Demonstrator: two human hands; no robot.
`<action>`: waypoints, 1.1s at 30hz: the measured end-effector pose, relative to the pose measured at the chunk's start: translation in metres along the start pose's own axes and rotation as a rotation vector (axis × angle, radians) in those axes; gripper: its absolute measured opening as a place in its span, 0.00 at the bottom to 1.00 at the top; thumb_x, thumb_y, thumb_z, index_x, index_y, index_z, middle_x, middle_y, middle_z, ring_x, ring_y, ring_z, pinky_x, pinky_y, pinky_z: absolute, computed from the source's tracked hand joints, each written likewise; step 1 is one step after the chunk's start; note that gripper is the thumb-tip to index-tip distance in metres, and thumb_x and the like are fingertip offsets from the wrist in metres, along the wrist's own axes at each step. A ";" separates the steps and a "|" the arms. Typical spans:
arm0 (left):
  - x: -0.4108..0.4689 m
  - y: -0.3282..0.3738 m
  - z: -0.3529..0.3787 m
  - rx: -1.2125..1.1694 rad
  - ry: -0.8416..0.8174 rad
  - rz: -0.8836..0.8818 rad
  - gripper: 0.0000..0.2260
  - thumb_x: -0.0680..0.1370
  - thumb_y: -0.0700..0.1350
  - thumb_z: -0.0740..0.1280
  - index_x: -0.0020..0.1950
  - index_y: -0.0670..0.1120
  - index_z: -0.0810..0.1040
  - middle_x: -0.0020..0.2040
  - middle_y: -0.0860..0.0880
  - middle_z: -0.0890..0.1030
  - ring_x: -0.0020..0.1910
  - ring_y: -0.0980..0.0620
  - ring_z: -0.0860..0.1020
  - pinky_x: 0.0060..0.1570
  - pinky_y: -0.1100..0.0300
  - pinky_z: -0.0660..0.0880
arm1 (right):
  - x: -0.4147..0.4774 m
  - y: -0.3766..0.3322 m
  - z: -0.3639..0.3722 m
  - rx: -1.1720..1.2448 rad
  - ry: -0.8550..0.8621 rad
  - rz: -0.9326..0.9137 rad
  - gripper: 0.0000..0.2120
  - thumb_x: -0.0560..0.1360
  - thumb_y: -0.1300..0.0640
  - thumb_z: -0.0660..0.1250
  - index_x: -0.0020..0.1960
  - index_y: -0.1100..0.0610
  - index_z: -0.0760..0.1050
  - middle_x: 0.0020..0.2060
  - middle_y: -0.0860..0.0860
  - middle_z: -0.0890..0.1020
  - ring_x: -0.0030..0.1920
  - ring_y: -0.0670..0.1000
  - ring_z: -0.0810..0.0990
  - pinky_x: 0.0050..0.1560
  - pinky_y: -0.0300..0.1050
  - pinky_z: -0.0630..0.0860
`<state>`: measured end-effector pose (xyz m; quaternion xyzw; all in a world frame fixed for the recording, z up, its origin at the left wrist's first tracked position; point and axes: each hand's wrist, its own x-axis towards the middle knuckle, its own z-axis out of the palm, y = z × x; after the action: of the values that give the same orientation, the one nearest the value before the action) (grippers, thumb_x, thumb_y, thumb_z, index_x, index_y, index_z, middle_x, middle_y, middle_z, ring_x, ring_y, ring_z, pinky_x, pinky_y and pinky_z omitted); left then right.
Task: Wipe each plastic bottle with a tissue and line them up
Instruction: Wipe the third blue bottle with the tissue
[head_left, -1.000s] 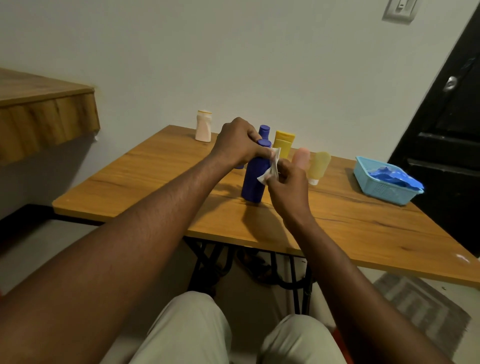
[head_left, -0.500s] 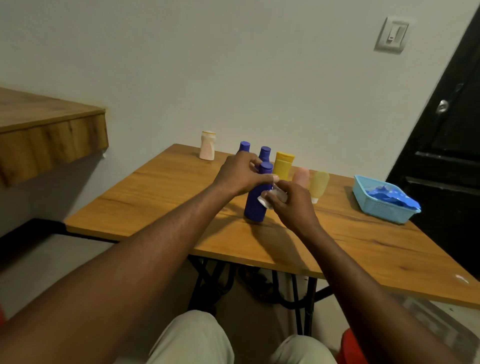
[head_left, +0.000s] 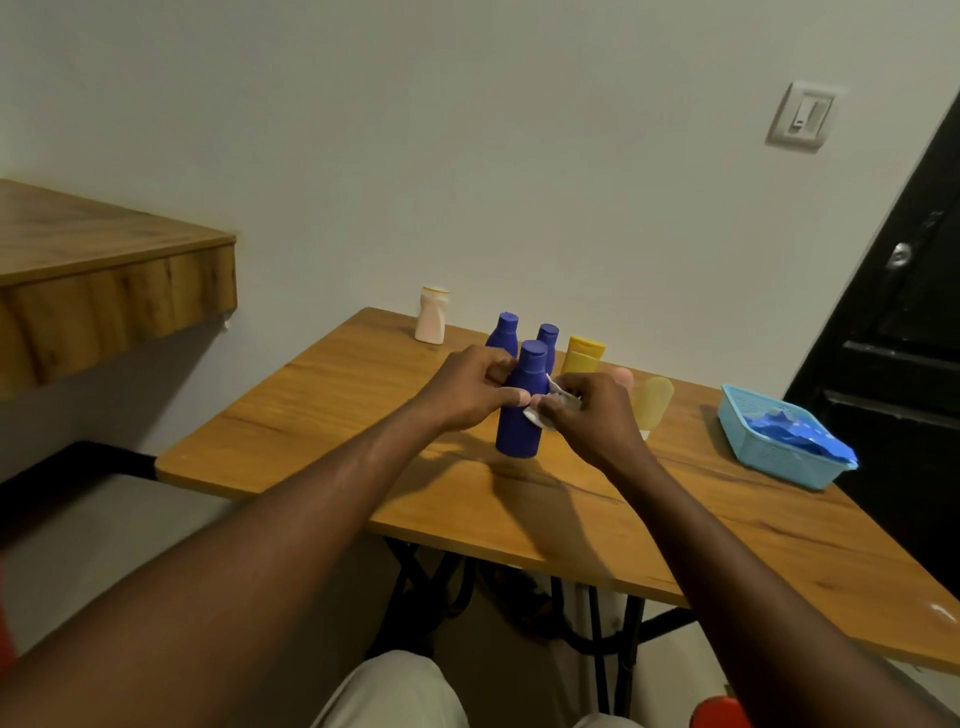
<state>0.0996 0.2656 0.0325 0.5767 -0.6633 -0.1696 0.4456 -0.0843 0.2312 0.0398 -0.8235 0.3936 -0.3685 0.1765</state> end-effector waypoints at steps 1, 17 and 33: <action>0.002 0.001 -0.008 -0.017 0.001 0.003 0.15 0.77 0.46 0.75 0.63 0.45 0.81 0.56 0.49 0.85 0.55 0.53 0.83 0.56 0.53 0.81 | 0.006 -0.006 0.000 -0.013 0.008 -0.023 0.06 0.78 0.55 0.70 0.48 0.58 0.82 0.38 0.51 0.83 0.39 0.51 0.80 0.40 0.52 0.77; 0.075 -0.032 -0.114 0.071 0.088 -0.022 0.10 0.78 0.43 0.74 0.59 0.47 0.82 0.58 0.49 0.84 0.56 0.51 0.80 0.49 0.57 0.76 | 0.143 -0.079 0.010 -0.228 0.020 -0.238 0.18 0.78 0.54 0.69 0.67 0.54 0.79 0.58 0.53 0.84 0.52 0.52 0.80 0.48 0.46 0.75; 0.120 -0.111 -0.096 0.054 0.064 -0.092 0.16 0.76 0.42 0.76 0.63 0.45 0.82 0.59 0.49 0.84 0.57 0.50 0.81 0.49 0.61 0.76 | 0.204 -0.051 0.057 -0.328 -0.171 -0.182 0.15 0.77 0.56 0.70 0.63 0.56 0.82 0.51 0.50 0.82 0.47 0.49 0.77 0.39 0.38 0.69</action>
<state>0.2511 0.1528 0.0502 0.6235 -0.6260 -0.1536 0.4425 0.0704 0.1043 0.1274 -0.9015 0.3560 -0.2429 0.0388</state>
